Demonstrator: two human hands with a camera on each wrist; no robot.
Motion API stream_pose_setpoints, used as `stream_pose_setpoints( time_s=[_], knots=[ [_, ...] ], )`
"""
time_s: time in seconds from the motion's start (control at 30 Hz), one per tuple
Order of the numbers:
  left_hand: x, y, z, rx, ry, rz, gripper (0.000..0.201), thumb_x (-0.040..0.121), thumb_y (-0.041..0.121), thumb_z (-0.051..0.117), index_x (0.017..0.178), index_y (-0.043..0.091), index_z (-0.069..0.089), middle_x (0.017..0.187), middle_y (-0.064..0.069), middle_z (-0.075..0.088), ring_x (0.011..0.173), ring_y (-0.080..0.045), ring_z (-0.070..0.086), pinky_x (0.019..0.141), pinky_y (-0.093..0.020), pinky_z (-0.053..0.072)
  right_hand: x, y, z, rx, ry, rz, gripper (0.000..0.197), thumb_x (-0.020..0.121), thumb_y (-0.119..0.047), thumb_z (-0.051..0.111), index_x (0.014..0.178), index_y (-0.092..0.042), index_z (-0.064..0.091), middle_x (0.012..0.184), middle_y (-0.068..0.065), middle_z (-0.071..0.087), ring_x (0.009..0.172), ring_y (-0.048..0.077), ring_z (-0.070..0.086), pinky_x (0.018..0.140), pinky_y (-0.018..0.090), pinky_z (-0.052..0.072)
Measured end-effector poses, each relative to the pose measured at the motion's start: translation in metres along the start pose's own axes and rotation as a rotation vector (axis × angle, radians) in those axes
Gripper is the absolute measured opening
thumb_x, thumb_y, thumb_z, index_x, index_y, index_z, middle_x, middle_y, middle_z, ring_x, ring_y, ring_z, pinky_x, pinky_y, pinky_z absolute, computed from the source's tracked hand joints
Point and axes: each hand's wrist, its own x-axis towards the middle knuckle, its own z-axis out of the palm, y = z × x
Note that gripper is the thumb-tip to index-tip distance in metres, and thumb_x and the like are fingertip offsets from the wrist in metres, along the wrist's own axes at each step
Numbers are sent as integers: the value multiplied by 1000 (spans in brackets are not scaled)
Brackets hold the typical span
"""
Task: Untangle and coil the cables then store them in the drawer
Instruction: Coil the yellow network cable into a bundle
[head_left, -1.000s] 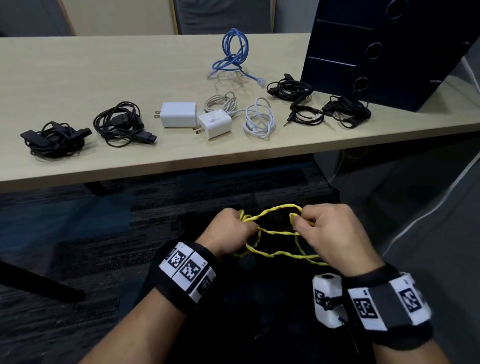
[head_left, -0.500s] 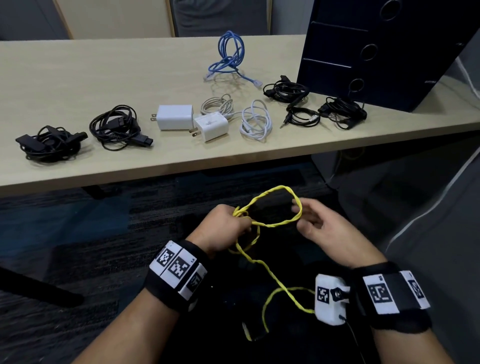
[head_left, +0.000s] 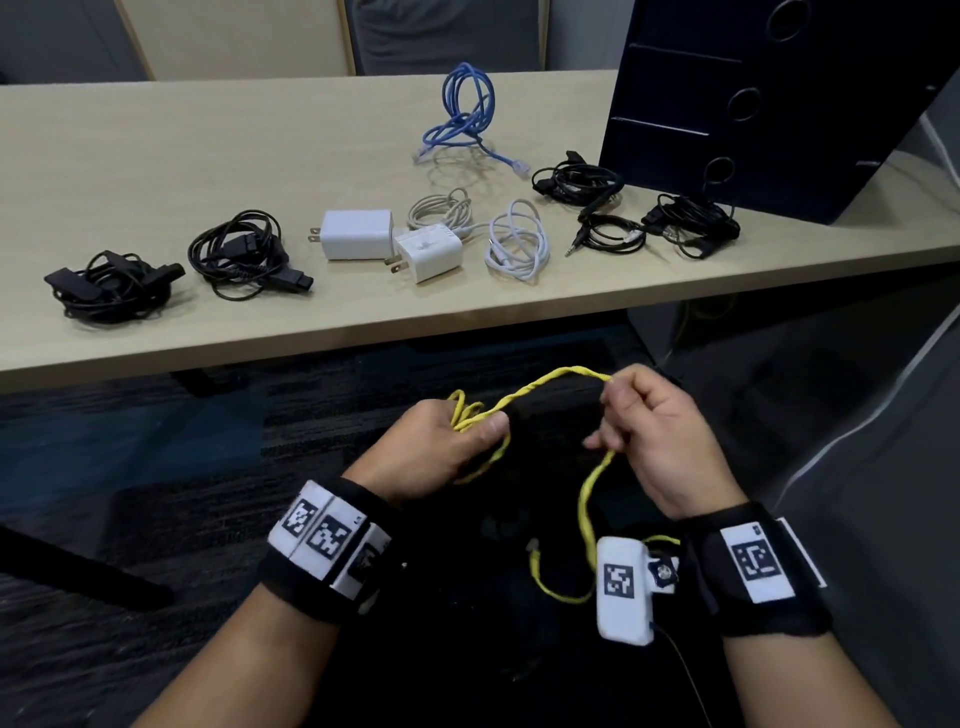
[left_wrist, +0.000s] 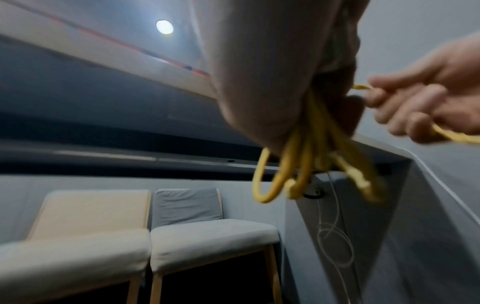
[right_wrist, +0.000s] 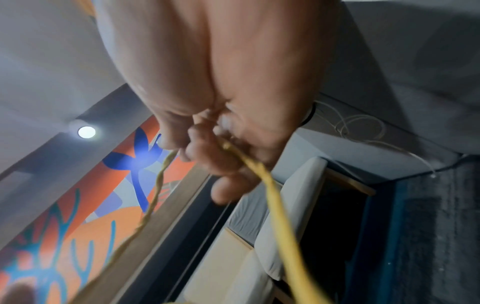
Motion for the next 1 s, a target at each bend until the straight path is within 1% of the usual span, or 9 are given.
stream_pose_setpoints(
  time_s=[0.13,0.3,0.4,0.5,0.67,0.73,0.83,0.93,1.0],
  knots=[
    [-14,4,1,-573,-176,17,46,93,52,47,80,8,52,50,6,34,45,-9,24,44,-16,30,15,12,3,-289,110,-34,22,92,-32,51,72,-29,59,51,-6,43,44,7,39,57,38,44],
    [-17,0,10,-1007,-355,158,42,80,41,73,91,7,49,59,0,46,46,-12,47,69,-28,49,13,19,28,-398,96,1,27,101,-36,43,82,-24,58,58,-4,49,52,11,47,56,28,43],
    [-18,1,15,-1096,-334,186,41,81,37,73,91,7,46,61,-3,51,51,-16,54,71,-29,51,3,21,40,-81,-79,95,58,78,-75,56,107,-25,57,90,6,62,66,14,55,61,28,45],
    [-19,1,17,-1188,-393,200,36,88,35,65,92,7,44,57,3,48,45,-10,50,74,-27,52,-4,21,48,212,-230,178,93,57,-73,77,121,-13,47,107,13,62,65,16,57,55,25,44],
    [-22,-2,21,-1273,-457,173,28,91,28,63,94,5,47,54,7,46,41,-6,47,74,-27,51,-16,24,59,462,-194,249,79,62,-54,85,114,-8,46,94,12,63,65,18,62,52,27,52],
    [-21,-5,21,-1274,-377,89,20,86,24,67,88,7,57,49,7,42,37,-6,43,70,-27,51,-15,25,58,323,-97,217,63,68,-53,83,105,-14,51,88,15,56,68,23,54,56,32,50],
    [-20,-7,21,-1283,-257,-46,16,88,23,57,81,8,58,44,9,34,34,-4,35,62,-24,50,-16,13,54,23,-97,69,27,84,-35,66,97,-16,52,68,-9,57,63,9,50,61,29,41],
    [-20,2,24,-1219,-150,-74,24,94,28,52,82,7,53,44,9,30,34,-4,30,58,-24,50,-18,1,51,-154,-145,1,33,82,-27,74,102,-13,51,68,-14,62,65,0,55,65,20,44],
    [-22,6,25,-1154,-90,-65,22,90,26,52,79,7,57,47,6,29,38,-5,31,58,-26,52,-18,-2,50,-291,-143,-16,25,83,-25,72,96,-18,52,69,-12,61,65,4,55,64,25,44]
  ],
)
